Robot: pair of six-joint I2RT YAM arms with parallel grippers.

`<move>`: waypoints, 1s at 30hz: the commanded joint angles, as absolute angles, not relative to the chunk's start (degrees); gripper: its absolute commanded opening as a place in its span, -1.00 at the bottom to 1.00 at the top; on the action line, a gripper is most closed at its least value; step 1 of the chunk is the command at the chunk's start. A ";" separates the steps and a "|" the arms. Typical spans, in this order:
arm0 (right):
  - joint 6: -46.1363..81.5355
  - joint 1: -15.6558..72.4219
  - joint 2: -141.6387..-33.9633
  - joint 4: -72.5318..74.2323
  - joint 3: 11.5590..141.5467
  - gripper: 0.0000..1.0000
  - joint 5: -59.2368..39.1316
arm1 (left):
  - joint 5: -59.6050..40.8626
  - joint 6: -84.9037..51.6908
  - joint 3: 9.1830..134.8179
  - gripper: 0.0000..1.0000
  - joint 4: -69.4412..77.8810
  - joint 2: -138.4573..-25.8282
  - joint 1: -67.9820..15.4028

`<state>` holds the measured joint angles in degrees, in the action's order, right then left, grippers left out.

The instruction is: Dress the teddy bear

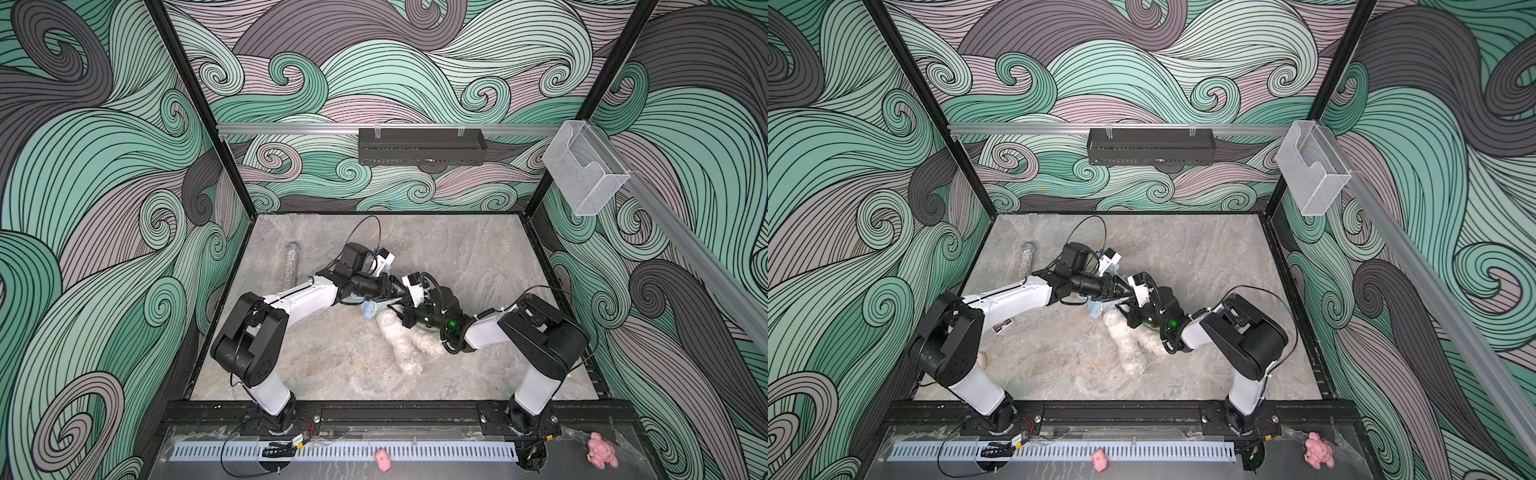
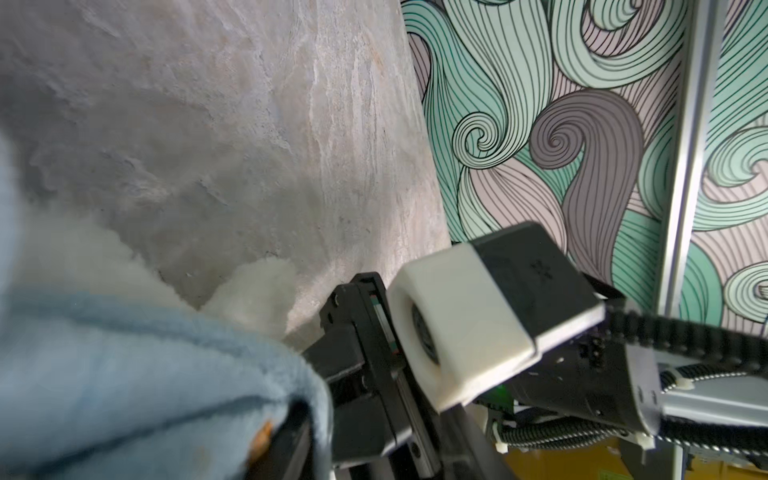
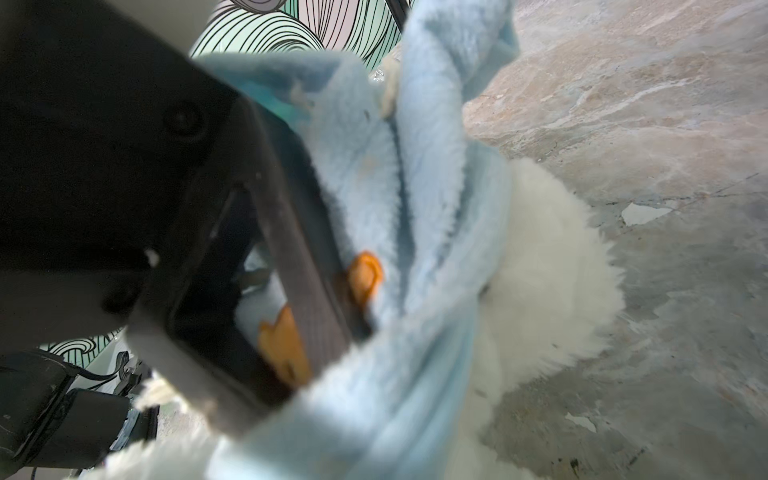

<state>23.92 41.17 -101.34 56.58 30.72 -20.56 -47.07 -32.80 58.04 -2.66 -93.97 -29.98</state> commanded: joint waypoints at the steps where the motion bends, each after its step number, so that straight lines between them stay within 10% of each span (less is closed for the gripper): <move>1: 23.18 41.00 -100.73 61.63 29.62 -0.78 -21.37 | -41.00 -26.38 61.03 0.16 -11.90 -90.81 -30.20; 30: 17.67 40.26 -97.52 55.73 28.50 -0.79 -20.94 | -21.42 -21.56 62.95 0.57 -25.00 -74.85 -27.59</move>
